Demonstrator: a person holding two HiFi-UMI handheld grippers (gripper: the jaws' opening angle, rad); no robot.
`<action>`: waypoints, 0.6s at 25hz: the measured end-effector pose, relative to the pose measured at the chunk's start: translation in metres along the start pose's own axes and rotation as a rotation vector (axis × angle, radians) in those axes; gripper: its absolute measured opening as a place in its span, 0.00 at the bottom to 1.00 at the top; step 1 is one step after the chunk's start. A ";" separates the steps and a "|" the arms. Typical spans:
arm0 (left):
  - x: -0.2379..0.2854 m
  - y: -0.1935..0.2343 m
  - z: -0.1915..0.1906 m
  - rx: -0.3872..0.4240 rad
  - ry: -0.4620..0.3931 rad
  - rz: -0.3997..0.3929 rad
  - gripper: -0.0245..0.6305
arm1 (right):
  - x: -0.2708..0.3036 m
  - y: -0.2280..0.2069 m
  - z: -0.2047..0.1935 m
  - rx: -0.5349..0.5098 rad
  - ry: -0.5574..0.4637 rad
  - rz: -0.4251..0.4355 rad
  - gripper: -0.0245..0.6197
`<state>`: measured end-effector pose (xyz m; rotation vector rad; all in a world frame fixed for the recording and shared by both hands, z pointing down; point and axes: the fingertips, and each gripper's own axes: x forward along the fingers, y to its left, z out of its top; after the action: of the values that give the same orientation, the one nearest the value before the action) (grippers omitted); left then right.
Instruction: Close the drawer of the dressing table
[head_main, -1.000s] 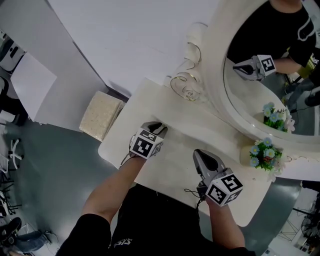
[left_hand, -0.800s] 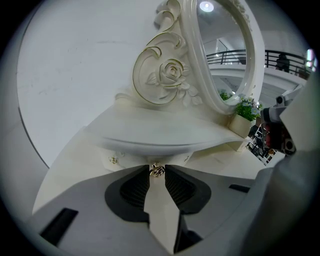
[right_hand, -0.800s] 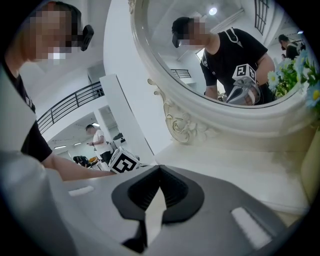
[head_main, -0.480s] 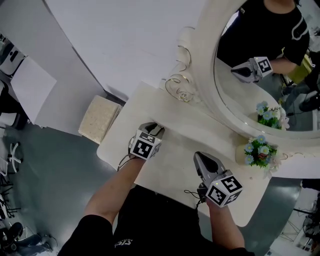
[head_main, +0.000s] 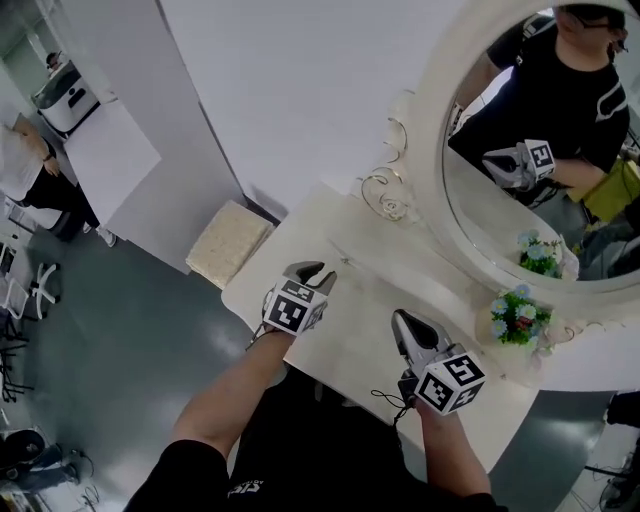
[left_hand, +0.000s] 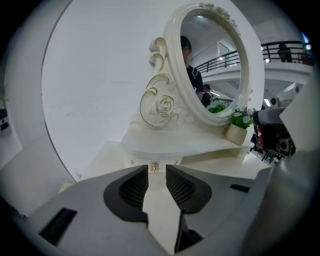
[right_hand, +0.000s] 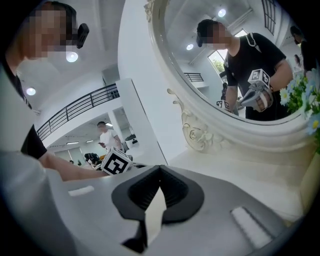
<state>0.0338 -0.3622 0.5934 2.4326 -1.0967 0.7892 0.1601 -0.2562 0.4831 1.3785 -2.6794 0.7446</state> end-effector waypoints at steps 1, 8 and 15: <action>-0.009 0.001 0.001 -0.004 -0.011 0.012 0.21 | 0.000 0.004 0.001 -0.008 -0.002 0.009 0.05; -0.072 0.008 0.007 -0.060 -0.084 0.101 0.19 | -0.003 0.033 0.016 -0.050 -0.017 0.091 0.05; -0.119 0.018 0.016 -0.100 -0.159 0.160 0.17 | 0.007 0.051 0.039 -0.136 -0.027 0.141 0.05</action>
<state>-0.0389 -0.3143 0.5084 2.3786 -1.3700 0.5797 0.1228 -0.2534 0.4302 1.1874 -2.8120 0.5438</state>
